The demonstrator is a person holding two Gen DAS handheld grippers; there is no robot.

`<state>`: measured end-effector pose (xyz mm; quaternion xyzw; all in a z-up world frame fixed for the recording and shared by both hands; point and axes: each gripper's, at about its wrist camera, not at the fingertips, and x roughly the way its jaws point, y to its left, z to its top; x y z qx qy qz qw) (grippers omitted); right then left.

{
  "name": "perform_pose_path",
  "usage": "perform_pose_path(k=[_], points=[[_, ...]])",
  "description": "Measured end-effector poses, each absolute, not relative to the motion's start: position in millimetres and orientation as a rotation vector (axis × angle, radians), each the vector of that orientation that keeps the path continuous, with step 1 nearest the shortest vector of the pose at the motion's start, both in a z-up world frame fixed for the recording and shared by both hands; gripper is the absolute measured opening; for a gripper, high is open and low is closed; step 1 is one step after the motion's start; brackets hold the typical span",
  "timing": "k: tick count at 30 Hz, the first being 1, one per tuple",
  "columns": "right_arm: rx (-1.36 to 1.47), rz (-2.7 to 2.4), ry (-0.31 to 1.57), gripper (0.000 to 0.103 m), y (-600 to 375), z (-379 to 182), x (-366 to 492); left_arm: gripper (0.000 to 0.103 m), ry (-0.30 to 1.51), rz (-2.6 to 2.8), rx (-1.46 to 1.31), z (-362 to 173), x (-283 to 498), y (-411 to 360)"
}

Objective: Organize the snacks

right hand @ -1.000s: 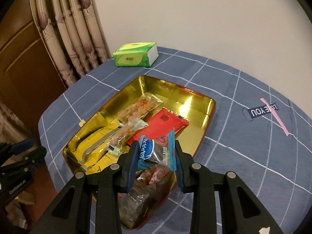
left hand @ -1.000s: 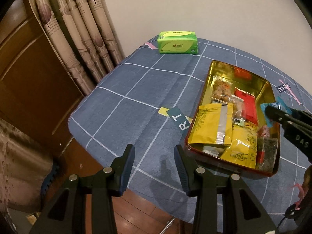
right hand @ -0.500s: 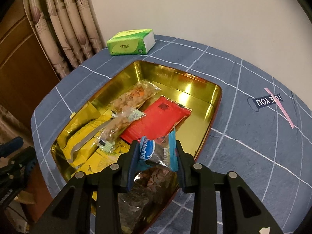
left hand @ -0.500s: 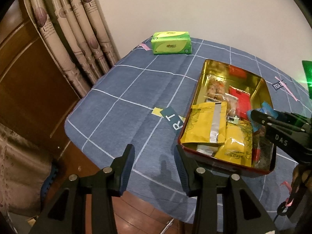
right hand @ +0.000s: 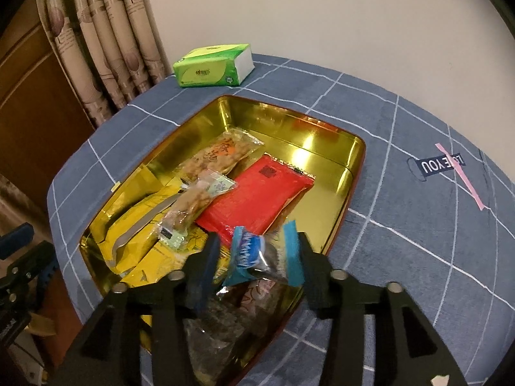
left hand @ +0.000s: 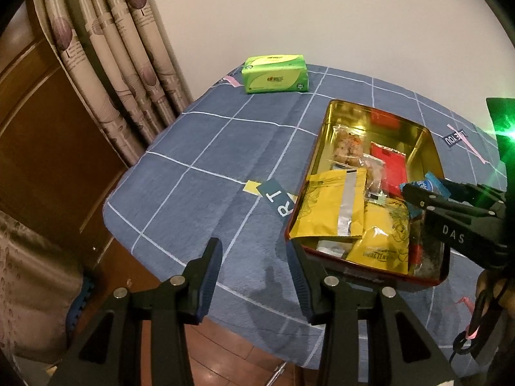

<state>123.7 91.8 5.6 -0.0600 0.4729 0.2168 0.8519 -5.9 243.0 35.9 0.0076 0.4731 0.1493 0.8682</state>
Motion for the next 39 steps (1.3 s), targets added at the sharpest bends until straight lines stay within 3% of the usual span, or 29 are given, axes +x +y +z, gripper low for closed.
perform_pose_path(k=[9, 11, 13, 21, 39], points=[[-0.111, 0.440, 0.935, 0.080, 85, 31, 109, 0.043, 0.995, 0.301, 0.017, 35, -5, 240], [-0.093, 0.418, 0.922, 0.093, 77, 38, 103, 0.043, 0.999, 0.297, 0.013, 35, -5, 239], [-0.067, 0.374, 0.921, 0.099, 69, 42, 97, 0.043, 1.000, 0.292, 0.013, 35, -6, 237], [-0.039, 0.222, 0.992, 0.101, 49, 30, 76, 0.043, 1.000, 0.288, 0.031, 35, -7, 232], [-0.147, 0.299, 0.965, 0.101, 75, 32, 40, 0.043, 1.002, 0.279, 0.043, 34, -9, 226]])
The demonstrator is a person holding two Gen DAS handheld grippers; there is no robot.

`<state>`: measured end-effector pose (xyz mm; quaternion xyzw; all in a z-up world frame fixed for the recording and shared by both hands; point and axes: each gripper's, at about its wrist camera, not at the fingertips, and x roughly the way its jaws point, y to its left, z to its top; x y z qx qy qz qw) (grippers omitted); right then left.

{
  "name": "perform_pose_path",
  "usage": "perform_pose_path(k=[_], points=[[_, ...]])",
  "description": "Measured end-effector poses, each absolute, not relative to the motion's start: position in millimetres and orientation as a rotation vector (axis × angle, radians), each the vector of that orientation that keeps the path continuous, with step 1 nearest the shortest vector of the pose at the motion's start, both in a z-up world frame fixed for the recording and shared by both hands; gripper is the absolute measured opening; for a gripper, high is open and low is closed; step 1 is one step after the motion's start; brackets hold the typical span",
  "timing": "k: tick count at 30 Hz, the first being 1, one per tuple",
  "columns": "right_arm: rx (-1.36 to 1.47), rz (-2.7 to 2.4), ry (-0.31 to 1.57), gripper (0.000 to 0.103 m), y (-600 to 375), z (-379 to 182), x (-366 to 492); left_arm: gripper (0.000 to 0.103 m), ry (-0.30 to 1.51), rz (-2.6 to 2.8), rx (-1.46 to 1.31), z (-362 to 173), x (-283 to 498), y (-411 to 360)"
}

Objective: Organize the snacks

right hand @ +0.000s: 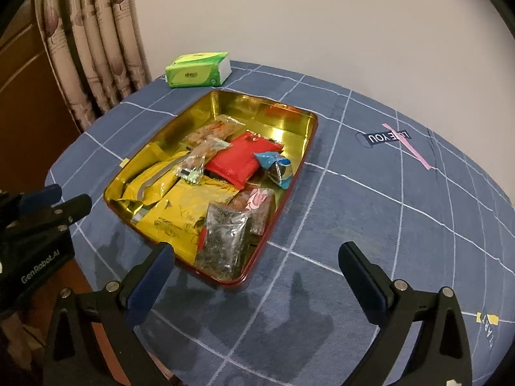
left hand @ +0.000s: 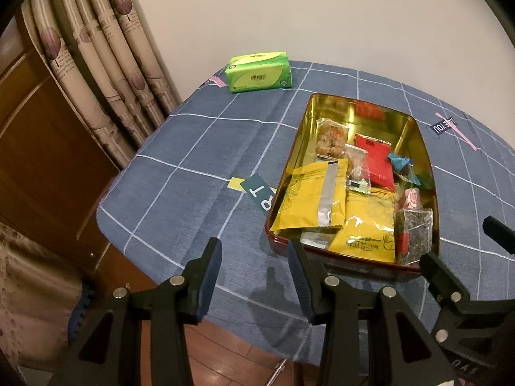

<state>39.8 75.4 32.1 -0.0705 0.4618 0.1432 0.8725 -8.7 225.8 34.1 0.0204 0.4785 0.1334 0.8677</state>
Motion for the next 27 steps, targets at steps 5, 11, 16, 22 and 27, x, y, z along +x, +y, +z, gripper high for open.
perform_pose_path(k=[5, 11, 16, 22, 27], points=[[-0.150, 0.305, 0.971, 0.101, 77, 29, 41, 0.043, 1.004, 0.276, 0.044, 34, -9, 224], [-0.147, 0.305, 0.982, 0.101, 77, 27, 41, 0.043, 1.001, 0.274, 0.048, 34, -9, 223], [-0.149, 0.316, 0.988, 0.101, 79, 24, 42, 0.043, 0.999, 0.275, 0.051, 34, -9, 222], [-0.149, 0.319, 0.994, 0.101, 80, 22, 43, 0.043, 0.987, 0.273, 0.049, 35, -9, 221], [-0.149, 0.321, 1.000, 0.101, 80, 21, 43, 0.043, 0.988, 0.274, 0.041, 35, -9, 223]])
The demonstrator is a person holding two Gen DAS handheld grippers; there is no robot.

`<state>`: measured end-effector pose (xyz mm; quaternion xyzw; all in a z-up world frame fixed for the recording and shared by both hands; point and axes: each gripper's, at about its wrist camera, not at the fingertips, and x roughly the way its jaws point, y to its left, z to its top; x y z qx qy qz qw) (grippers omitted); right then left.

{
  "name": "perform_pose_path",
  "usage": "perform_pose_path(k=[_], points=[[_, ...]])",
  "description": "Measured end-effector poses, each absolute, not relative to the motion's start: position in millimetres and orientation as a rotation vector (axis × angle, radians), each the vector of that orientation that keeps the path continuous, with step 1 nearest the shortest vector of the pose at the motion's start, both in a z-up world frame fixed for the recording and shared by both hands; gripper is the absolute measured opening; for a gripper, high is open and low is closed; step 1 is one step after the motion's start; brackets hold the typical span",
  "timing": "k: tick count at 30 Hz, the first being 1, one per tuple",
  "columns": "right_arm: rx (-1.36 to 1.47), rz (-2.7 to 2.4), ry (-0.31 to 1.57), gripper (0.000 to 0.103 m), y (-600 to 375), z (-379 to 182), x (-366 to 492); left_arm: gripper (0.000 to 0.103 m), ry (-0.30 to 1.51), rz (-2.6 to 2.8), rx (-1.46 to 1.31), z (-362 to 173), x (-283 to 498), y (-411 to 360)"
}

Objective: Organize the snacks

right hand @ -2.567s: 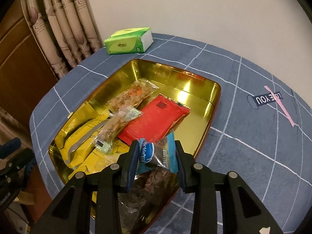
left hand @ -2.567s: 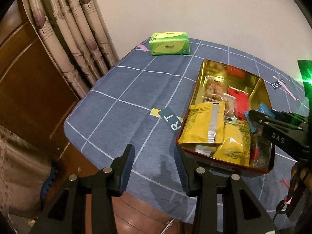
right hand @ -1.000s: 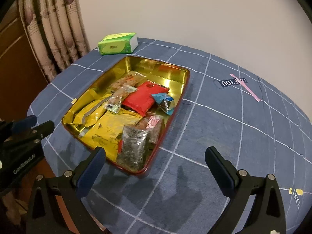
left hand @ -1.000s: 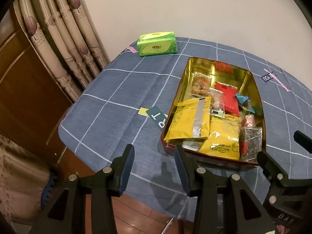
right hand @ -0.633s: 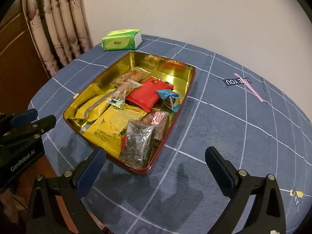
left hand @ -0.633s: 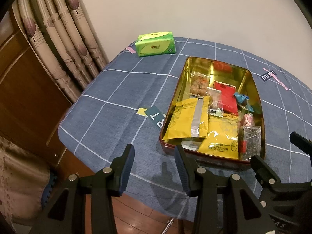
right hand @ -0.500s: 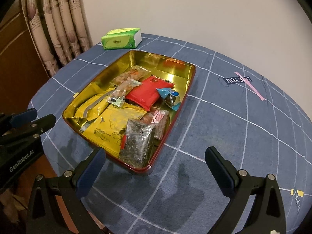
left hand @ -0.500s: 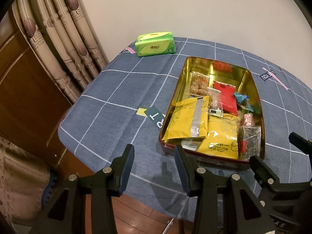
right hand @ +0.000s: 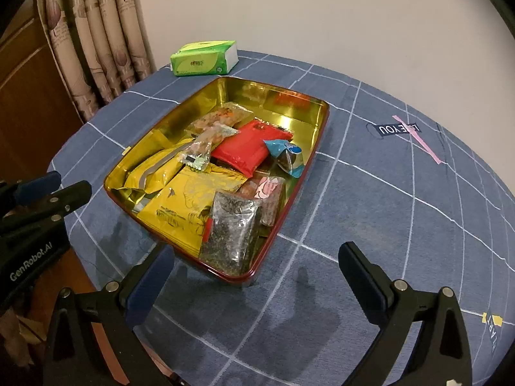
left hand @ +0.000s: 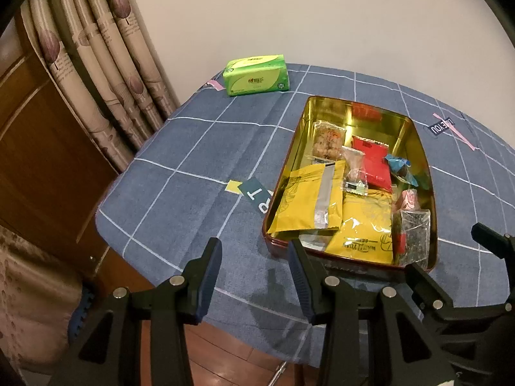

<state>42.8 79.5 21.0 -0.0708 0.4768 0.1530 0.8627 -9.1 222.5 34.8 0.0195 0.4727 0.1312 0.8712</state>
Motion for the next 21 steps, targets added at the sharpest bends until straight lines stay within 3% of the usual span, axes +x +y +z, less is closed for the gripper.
perform_pose_path(k=[21], points=[[-0.146, 0.331, 1.003, 0.101, 78.9, 20.5, 42.6, 0.043, 0.994, 0.273, 0.042, 31.9, -8.9, 223.0]])
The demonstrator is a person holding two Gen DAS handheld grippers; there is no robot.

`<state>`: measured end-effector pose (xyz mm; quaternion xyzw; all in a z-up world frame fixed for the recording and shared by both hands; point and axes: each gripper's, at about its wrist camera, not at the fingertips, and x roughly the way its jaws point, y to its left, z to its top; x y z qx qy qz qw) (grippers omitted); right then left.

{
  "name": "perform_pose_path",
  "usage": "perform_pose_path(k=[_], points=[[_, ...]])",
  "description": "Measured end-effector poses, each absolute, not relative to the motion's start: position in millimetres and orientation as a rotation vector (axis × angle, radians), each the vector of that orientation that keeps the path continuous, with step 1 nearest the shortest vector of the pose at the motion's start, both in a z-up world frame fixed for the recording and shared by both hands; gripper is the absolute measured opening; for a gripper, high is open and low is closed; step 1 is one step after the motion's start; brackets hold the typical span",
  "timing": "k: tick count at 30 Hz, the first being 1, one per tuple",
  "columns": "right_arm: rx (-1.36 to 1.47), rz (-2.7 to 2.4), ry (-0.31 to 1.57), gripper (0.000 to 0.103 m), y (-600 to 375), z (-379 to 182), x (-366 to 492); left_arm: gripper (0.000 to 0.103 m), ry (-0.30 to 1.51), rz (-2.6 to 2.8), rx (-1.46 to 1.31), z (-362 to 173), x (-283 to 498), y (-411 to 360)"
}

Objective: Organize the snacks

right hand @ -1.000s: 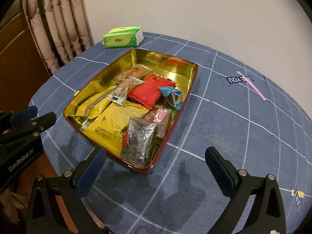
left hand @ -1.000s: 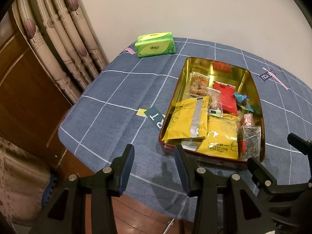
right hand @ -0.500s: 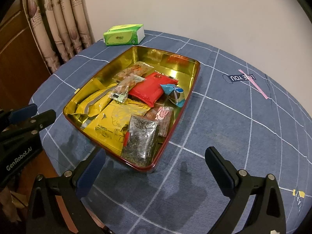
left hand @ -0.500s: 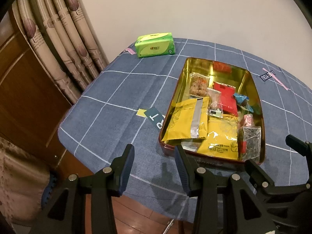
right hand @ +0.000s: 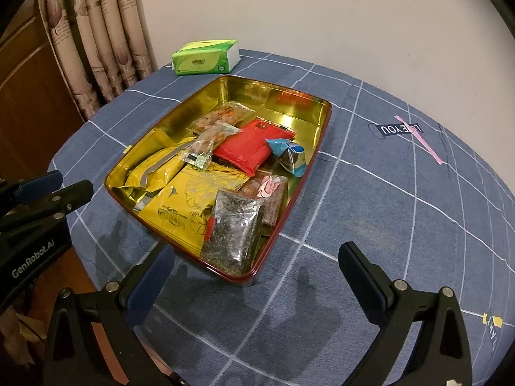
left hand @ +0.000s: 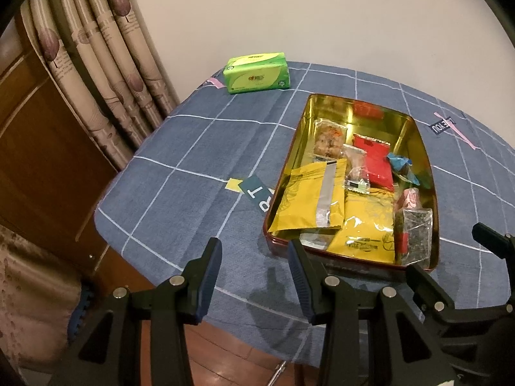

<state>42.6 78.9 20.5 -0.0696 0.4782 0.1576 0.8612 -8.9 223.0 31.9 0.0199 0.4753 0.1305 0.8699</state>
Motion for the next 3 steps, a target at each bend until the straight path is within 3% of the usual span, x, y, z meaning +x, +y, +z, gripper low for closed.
perform_pose_path(k=[3], points=[[-0.146, 0.329, 1.004, 0.101, 79.9, 20.3, 42.8, 0.043, 1.002, 0.273, 0.046, 30.4, -7.7, 222.2]])
